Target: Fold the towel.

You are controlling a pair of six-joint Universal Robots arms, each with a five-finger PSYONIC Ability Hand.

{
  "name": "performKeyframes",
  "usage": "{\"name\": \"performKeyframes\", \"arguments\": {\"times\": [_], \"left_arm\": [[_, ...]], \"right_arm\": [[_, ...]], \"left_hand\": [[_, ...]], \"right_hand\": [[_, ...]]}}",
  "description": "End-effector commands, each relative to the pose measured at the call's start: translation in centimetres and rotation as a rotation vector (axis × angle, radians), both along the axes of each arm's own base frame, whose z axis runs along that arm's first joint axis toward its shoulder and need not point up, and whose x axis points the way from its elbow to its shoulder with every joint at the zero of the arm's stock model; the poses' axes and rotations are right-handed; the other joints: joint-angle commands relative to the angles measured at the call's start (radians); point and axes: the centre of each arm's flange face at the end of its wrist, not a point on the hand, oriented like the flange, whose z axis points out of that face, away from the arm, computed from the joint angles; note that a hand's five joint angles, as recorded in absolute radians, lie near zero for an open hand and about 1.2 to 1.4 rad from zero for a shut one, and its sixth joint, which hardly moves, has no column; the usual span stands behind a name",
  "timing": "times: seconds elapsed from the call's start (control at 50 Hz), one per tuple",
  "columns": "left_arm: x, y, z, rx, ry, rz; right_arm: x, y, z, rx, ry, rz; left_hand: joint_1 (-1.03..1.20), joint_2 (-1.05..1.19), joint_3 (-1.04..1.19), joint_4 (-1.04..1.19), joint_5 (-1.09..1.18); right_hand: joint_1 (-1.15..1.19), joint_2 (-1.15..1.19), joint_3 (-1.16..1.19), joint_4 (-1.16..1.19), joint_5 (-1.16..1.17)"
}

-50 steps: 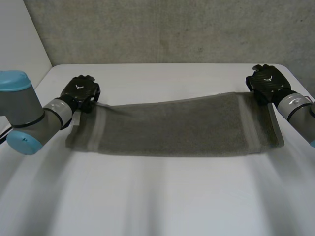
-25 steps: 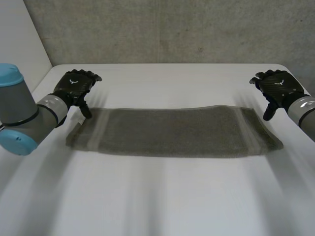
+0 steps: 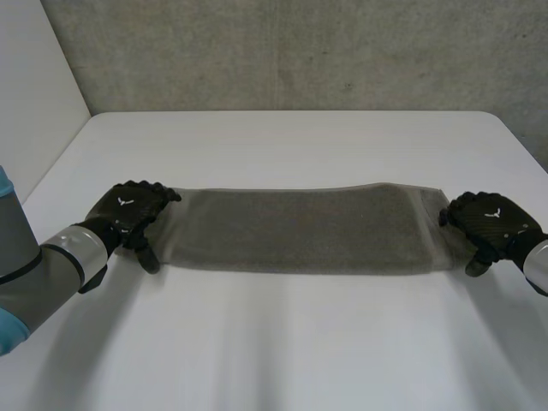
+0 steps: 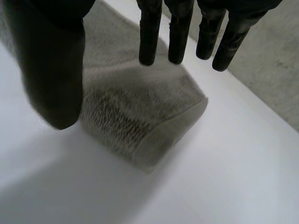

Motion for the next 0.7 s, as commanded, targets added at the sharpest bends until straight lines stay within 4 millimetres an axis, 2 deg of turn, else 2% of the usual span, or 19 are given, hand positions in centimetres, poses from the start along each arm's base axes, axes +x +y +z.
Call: {"name": "performKeyframes", "arguments": {"times": [0.02,0.06,0.08,0.1,0.28,0.32,0.34,0.38,0.4,0.44,0.5,0.52,0.54,0.56,0.6,0.62,0.64,0.66,0.7], "left_arm": [[-0.2,0.4,-0.3,0.011,0.005,-0.009],[-0.2,0.4,-0.3,0.008,0.005,-0.011],[-0.2,0.4,-0.3,0.008,0.005,-0.011],[-0.2,0.3,-0.3,0.008,0.005,-0.009],[0.1,0.1,0.2,-0.008,0.009,0.002],[0.2,0.1,0.3,-0.011,0.009,0.003],[0.2,0.1,0.4,-0.013,0.011,0.005],[0.2,0.1,0.7,-0.021,0.012,0.005],[0.2,0.2,0.8,-0.025,0.013,0.005],[0.2,0.2,0.9,-0.027,0.013,0.004],[0.2,0.1,1.0,-0.032,0.013,0.007],[0.2,0.1,1.0,-0.032,0.013,0.007],[0.2,0.2,1.1,-0.033,0.013,0.005],[0.2,0.2,1.1,-0.035,0.014,0.005],[0.2,0.3,1.2,-0.036,0.014,0.005],[0.2,0.3,1.2,-0.036,0.014,0.005],[0.2,0.4,1.1,-0.035,0.014,0.005],[0.2,0.4,1.2,-0.036,0.014,0.005],[0.2,0.4,1.3,-0.038,0.014,0.005]], "right_arm": [[-0.3,-1.2,-2.6,0.016,-0.005,0.01],[-0.8,-1.8,-3.2,0.014,0.0,0.004],[-0.8,-1.8,-3.2,0.014,0.0,0.004],[-1.4,-2.1,-3.2,0.005,0.008,-0.006],[-4.9,-3.9,-1.6,-0.064,0.06,-0.091],[-7.1,-5.0,0.5,-0.136,0.091,-0.143],[-7.1,-5.0,0.5,-0.136,0.091,-0.144],[-8.6,-6.1,3.2,-0.23,0.126,-0.172],[-8.6,-6.1,3.2,-0.231,0.126,-0.172],[-8.6,-6.6,6.6,-0.327,0.151,-0.169],[-8.2,-6.5,8.3,-0.361,0.154,-0.162],[-6.5,-6.0,9.8,-0.391,0.142,-0.119],[-3.6,-5.2,11.1,-0.422,0.119,-0.046],[-3.6,-5.2,11.1,-0.422,0.119,-0.045],[2.5,-2.9,12.7,-0.456,0.043,0.102],[2.5,-2.9,12.7,-0.456,0.043,0.103],[5.4,-1.4,12.9,-0.457,0.007,0.178],[5.4,-1.4,12.9,-0.457,0.007,0.179],[11.5,2.4,12.7,-0.459,-0.056,0.352]], "left_hand": [[-0.116,-0.065,-0.043,-0.05,-0.054],[-0.116,-0.065,-0.043,-0.05,-0.054],[-0.116,-0.065,-0.043,-0.05,-0.054],[-0.116,-0.065,-0.043,-0.05,-0.054],[-0.116,-0.065,-0.043,-0.05,-0.054],[-0.116,-0.065,-0.043,-0.05,-0.054],[-0.116,-0.065,-0.043,-0.05,-0.054],[-0.116,-0.065,-0.043,-0.05,-0.054],[-0.116,-0.065,-0.043,-0.05,-0.054],[-0.116,-0.065,-0.043,-0.05,-0.054],[-0.116,-0.065,-0.043,-0.05,-0.054],[-0.116,-0.065,-0.043,-0.05,-0.054],[-0.116,-0.065,-0.043,-0.05,-0.054],[-0.116,-0.065,-0.043,-0.05,-0.054],[-0.116,-0.065,-0.043,-0.05,-0.054],[-0.116,-0.065,-0.043,-0.05,-0.054],[-0.116,-0.065,-0.043,-0.05,-0.054],[-0.116,-0.065,-0.043,-0.05,-0.054],[-0.116,-0.065,-0.043,-0.05,-0.054]], "right_hand": [[0.281,0.28,-0.007,-0.06,0.268],[0.608,0.607,-0.007,-0.06,0.595],[0.61,0.609,-0.007,-0.06,0.597],[0.837,0.835,-0.007,-0.06,0.824],[0.903,0.901,-0.007,-0.06,0.89],[0.903,0.901,-0.007,-0.06,0.89],[0.903,0.901,-0.007,-0.06,0.89],[0.903,0.901,-0.007,-0.06,0.89],[0.903,0.901,-0.007,-0.06,0.89],[0.903,0.901,-0.007,-0.06,0.89],[0.903,0.901,-0.007,-0.06,0.89],[0.903,0.901,-0.007,-0.06,0.89],[0.903,0.901,-0.007,-0.06,0.89],[0.903,0.901,-0.007,-0.06,0.89],[0.903,0.901,-0.007,-0.06,0.89],[0.903,0.901,-0.007,-0.06,0.89],[0.903,0.901,-0.007,-0.06,0.89],[0.903,0.901,-0.007,-0.06,0.89],[0.903,0.901,-0.007,-0.06,0.89]]}}
